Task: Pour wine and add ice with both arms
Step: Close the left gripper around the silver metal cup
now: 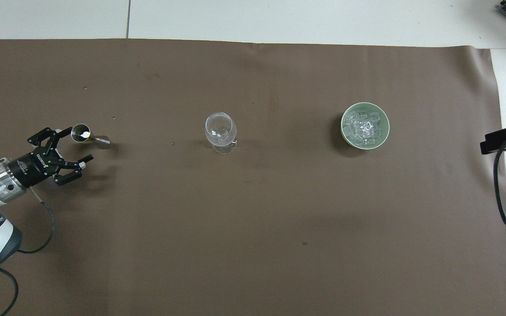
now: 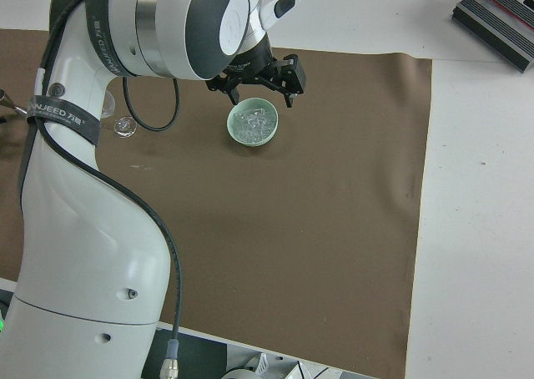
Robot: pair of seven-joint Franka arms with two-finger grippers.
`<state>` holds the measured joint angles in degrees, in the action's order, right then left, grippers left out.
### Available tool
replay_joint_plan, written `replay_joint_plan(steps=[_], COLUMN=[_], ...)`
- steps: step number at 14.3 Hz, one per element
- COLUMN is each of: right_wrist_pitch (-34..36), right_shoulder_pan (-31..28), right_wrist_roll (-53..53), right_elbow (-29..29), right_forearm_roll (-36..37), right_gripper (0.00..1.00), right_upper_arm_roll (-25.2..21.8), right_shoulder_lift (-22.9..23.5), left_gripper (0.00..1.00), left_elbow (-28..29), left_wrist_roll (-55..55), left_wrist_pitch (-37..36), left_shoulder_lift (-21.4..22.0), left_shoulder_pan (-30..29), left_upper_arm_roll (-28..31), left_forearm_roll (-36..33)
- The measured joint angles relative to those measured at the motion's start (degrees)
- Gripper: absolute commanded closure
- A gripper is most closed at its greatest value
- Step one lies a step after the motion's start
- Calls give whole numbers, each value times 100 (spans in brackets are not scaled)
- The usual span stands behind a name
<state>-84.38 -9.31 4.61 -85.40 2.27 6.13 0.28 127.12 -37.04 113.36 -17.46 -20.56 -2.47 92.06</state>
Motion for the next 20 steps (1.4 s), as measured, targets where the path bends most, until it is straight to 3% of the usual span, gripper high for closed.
replay_joint_plan(steps=[13,14,18,20], right_wrist_pitch=[0,0,0,0], right_shoulder_pan=[0,0,0,0], right_wrist_roll=[0,0,0,0], right_elbow=[0,0,0,0], right_forearm_roll=[0,0,0,0], right_gripper=[0,0,0,0], right_upper_arm_roll=[0,0,0,0], right_shoulder_lift=[0,0,0,0], left_gripper=[1,3,28,35], left_elbow=[6,6,6,6], left_wrist_roll=[104,104,104,105], left_wrist_pitch=[411,413,427,430], left_shoulder_lift=[-110,-110,-110,-110], left_shoulder_pan=[317,317,316,316], left_upper_arm_roll=[11,12,37,40], left_forearm_roll=[378,388,395,395])
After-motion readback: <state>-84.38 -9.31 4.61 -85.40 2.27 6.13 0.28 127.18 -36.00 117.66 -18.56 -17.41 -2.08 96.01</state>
